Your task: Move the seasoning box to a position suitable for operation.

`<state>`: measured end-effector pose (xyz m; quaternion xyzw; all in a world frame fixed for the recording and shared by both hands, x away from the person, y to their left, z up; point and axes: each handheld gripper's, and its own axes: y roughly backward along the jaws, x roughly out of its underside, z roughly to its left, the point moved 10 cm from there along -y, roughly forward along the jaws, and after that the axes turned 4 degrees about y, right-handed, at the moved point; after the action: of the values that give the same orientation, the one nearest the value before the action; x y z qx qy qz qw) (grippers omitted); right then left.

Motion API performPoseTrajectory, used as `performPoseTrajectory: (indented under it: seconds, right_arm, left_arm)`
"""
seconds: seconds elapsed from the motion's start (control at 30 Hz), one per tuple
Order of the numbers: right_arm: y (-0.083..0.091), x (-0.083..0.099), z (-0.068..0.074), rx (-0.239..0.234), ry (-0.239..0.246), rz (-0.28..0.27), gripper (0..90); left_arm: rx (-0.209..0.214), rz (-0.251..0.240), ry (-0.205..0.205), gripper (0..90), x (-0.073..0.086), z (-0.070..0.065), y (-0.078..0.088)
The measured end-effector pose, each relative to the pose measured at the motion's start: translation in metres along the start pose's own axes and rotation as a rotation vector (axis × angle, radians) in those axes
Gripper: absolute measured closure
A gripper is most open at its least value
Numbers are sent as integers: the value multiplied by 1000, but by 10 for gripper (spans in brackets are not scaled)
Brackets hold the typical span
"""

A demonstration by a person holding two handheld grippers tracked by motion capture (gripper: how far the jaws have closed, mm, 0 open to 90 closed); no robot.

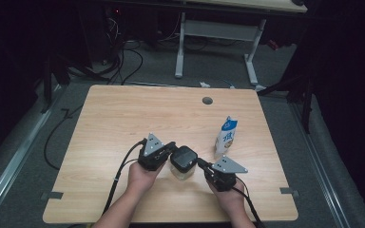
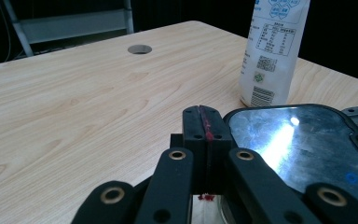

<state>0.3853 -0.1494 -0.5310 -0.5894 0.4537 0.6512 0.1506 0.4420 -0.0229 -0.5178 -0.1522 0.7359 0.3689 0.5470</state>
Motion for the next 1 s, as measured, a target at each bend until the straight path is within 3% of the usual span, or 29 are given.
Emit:
performPoseTrajectory:
  seconds: [0.17,0.3,0.5,0.77,1.0]
  right_arm:
    - [1,-4,1,-6,-3,-13,900]
    - [2,-6,1,-8,-8,-16,900]
    - [2,-11,1,-10,-8,-30,900]
    - [2,-13,2,-15,-8,-35,900]
    - [2,-13,2,-15,-6,-32,900]
  left_arm:
    - [-1,-10,-21,900,1,-4,14]
    - [-2,-3,-33,900,11,-10,27]
    - [26,8,-3,898,32,-21,41]
    - [84,17,7,889,39,-41,39]
    - [105,4,13,889,35,-48,39]
